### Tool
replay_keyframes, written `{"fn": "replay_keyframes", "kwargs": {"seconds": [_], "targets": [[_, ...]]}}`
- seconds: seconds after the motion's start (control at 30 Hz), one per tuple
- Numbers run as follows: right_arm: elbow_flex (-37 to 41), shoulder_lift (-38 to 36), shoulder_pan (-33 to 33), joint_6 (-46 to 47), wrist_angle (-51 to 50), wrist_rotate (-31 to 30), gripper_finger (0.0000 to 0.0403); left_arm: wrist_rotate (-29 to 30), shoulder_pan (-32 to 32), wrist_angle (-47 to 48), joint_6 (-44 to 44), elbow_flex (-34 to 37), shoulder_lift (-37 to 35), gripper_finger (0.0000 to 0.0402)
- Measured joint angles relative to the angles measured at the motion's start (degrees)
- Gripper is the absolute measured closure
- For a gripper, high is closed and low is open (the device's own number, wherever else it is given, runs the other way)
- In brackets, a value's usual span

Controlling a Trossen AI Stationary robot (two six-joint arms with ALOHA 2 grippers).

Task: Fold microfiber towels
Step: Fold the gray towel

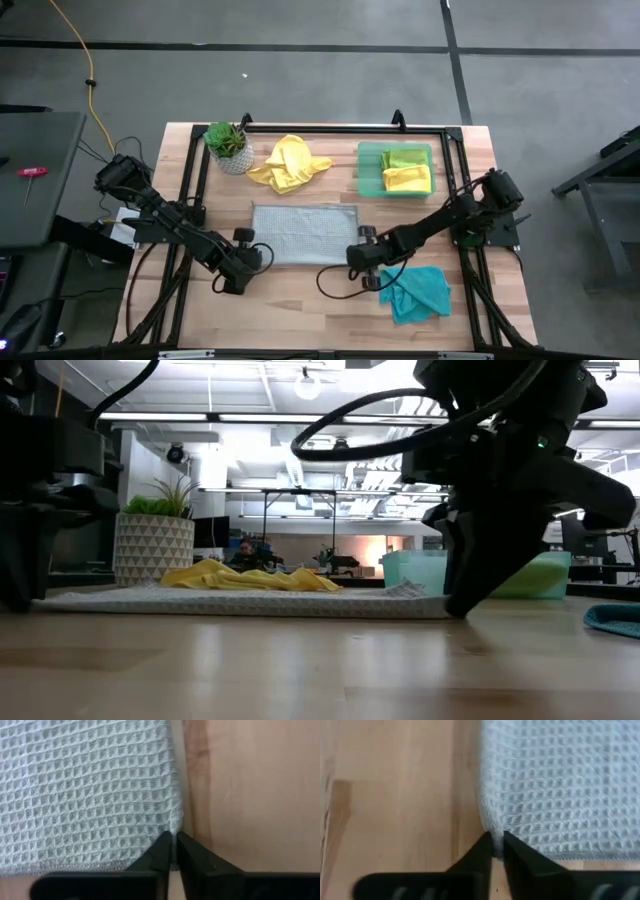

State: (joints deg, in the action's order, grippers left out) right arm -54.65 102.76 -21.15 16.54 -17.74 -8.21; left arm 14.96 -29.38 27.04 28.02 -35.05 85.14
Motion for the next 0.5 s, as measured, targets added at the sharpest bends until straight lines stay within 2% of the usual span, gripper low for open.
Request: {"fn": "replay_keyframes", "kwargs": {"seconds": [0.07,0.2,0.4,0.5], "targets": [[0.0,0.0,0.0,1.6,-0.2,0.0,0.0395,0.4,0.0,0.0,1.4,0.0,0.0,0.0392],[0.0,-0.1,0.1,4.7,-0.2,1.8,0.0393,-0.3,0.1,0.0,3.4,0.0,0.0,0.0394],[0.0,-3.2,0.9,8.1,-0.2,9.5,0.0401,-5.6,0.3,4.0,4.8,-2.5,-1.0,0.0399],[0.0,-6.1,1.6,9.1,-0.6,13.4,0.0401,-9.0,1.1,5.5,4.9,-3.9,-3.8,0.04]]}}
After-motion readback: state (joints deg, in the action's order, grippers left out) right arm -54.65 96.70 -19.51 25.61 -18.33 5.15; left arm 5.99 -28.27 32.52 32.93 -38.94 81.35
